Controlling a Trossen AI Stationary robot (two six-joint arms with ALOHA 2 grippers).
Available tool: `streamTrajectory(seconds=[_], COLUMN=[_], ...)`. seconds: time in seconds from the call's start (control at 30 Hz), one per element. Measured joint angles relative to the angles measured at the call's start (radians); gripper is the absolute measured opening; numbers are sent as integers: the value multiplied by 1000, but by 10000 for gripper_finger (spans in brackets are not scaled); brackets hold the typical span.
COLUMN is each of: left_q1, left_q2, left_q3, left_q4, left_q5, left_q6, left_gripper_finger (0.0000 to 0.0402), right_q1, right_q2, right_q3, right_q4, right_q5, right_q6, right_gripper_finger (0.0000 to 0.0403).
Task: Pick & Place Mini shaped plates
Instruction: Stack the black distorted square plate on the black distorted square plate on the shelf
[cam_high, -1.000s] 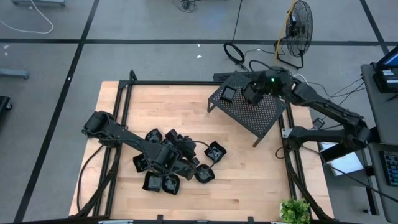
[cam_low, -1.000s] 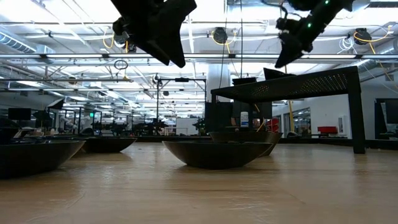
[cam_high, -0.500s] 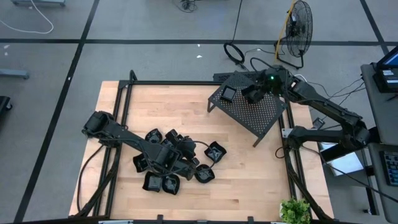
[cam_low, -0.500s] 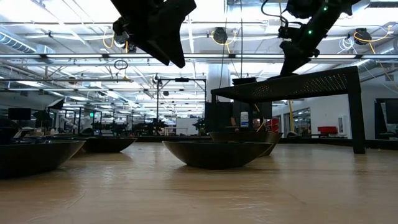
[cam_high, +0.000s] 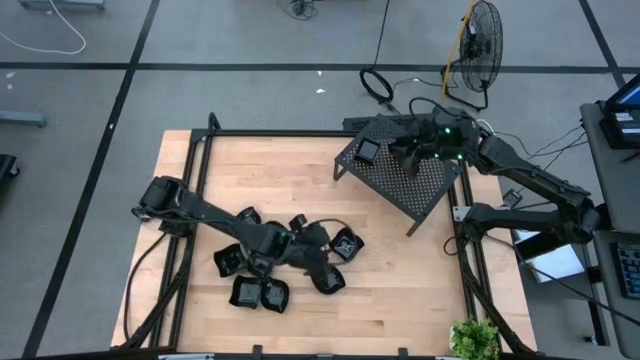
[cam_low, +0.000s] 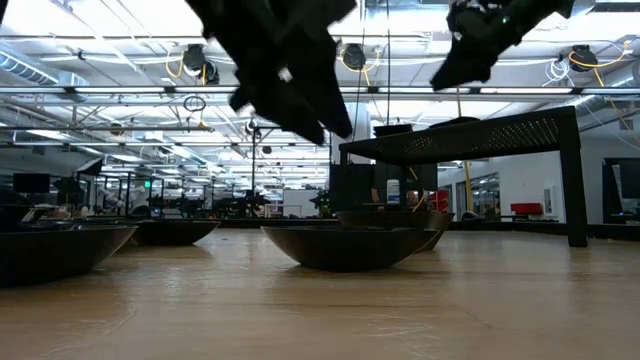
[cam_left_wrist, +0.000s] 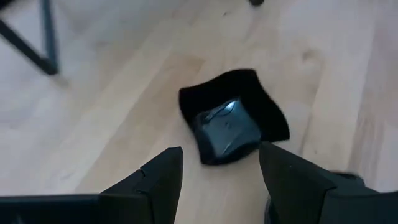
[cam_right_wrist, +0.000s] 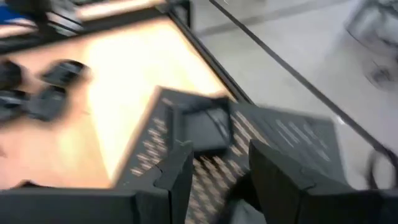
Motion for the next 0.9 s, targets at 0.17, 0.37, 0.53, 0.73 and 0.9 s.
streamTrajectory(seconds=[0.17,0.37,0.53,0.73,0.9], left_q1=[78,130,129,115,130], left_q2=[-1,-1,-1,62,139], left_q3=[-117,-197,-215,-208,-171], left_q4=[147,217,336,409,403], left_q5=[84,173,213,230,235], left_q6=[-39,-80,-49,-42,-43], left_gripper_finger=[214,214,214,214,214], right_q1=[72,136,164,177,177], right_q2=[-34,-42,-39,-39,-39], right_q3=[0,0,0,0,0], right_q4=[38,56,63,70,74], right_q5=[-25,-23,-11,-9,-8], right_q6=[-3,-7,-7,-7,0], right_gripper_finger=[141,141,141,141,141])
